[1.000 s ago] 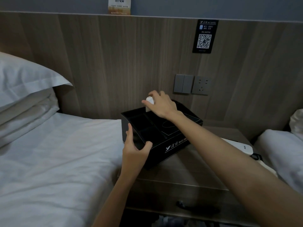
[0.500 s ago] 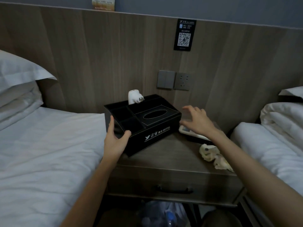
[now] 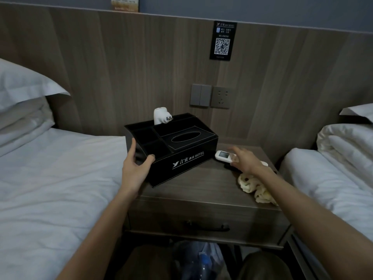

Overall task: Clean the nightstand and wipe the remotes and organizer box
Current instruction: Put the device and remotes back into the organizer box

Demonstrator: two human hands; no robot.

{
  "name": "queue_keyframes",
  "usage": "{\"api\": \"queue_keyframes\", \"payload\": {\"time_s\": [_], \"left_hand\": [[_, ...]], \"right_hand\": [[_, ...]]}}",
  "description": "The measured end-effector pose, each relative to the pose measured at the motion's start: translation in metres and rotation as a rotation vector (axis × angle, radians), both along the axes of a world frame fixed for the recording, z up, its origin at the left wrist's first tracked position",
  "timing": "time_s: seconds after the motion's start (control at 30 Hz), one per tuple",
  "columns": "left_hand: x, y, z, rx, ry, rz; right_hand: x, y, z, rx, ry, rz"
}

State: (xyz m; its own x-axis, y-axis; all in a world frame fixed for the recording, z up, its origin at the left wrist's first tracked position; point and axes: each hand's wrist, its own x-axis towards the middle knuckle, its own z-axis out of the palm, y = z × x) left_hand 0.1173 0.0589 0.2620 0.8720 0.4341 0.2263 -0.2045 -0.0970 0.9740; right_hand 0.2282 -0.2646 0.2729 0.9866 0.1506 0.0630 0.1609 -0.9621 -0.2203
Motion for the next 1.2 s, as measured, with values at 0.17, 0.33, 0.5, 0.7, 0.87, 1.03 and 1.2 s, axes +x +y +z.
{"api": "queue_keyframes", "payload": {"time_s": [0.17, 0.33, 0.5, 0.7, 0.87, 1.03, 1.2], "left_hand": [[0.0, -0.001, 0.001, -0.002, -0.001, -0.006], [-0.005, 0.0, 0.006, 0.078, 0.028, -0.019], [-0.022, -0.013, 0.026, 0.336, -0.09, 0.108], [-0.046, -0.041, 0.087, -0.03, -0.149, -0.184], [-0.052, -0.041, 0.106, -0.156, -0.212, -0.213], [-0.043, -0.026, 0.117, -0.16, -0.168, -0.188], [-0.022, 0.007, 0.135, 0.024, -0.291, 0.022]], "right_hand": [[-0.008, 0.004, 0.008, 0.015, -0.019, 0.053], [-0.039, 0.014, 0.039, 0.077, -0.233, 0.146], [-0.07, 0.039, 0.073, 0.222, -0.446, 0.327], [-0.107, 0.094, 0.096, 0.38, -0.578, 0.459], [-0.123, 0.126, 0.097, 0.45, -0.634, 0.479], [-0.126, 0.136, 0.091, 0.484, -0.66, 0.471], [-0.113, 0.114, 0.082, 0.499, -0.727, 0.374]]}}
